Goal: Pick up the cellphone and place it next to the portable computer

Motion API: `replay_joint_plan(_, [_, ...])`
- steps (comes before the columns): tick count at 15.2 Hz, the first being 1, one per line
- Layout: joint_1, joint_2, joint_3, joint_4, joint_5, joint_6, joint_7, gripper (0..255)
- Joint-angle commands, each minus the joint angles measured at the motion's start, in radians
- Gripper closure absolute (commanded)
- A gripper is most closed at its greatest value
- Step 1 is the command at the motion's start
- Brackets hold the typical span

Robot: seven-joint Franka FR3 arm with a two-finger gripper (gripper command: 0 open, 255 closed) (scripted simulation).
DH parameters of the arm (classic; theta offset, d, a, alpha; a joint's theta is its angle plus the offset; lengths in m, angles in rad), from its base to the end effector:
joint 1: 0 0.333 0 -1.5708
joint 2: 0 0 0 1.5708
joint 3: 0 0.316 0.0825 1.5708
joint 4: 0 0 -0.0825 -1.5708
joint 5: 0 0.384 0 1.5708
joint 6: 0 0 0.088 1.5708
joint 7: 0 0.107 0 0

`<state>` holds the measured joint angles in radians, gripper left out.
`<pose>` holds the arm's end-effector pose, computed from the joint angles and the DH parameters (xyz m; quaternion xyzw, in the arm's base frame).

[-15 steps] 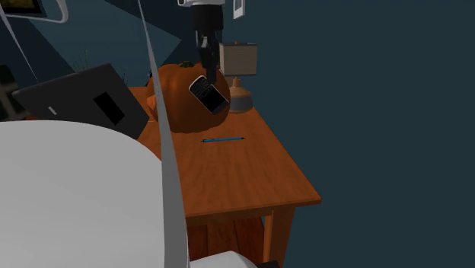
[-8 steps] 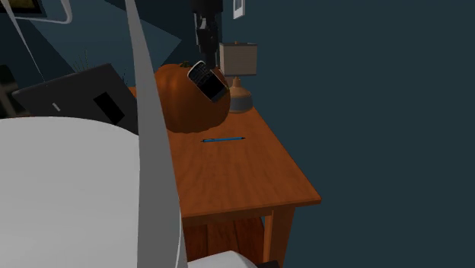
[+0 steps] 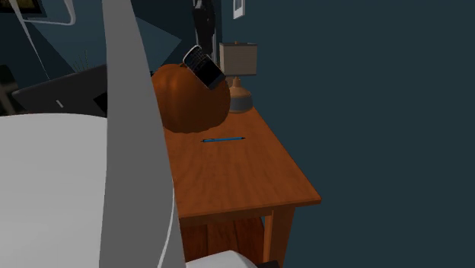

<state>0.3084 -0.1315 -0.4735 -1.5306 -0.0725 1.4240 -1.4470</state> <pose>0.4890 -0.1102 0.6912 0.8038 0.5948 -0.0007 0.0078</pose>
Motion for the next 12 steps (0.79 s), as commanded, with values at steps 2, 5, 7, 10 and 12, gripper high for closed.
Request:
replay_joint_plan(2, [0.026,-0.059,0.048,-0.058,-0.020,0.001,0.075,255])
replay_joint_plan(5, [0.052,-0.120,0.107,-0.121,-0.032,0.001,0.162,255])
replay_joint_plan(7, [0.067,-0.154,0.145,-0.156,-0.033,0.000,0.217,255])
replay_joint_plan(10, [0.090,-0.194,0.202,-0.198,-0.029,-0.002,0.299,255])
replay_joint_plan(12, [0.104,-0.215,0.240,-0.221,-0.022,-0.004,0.352,255])
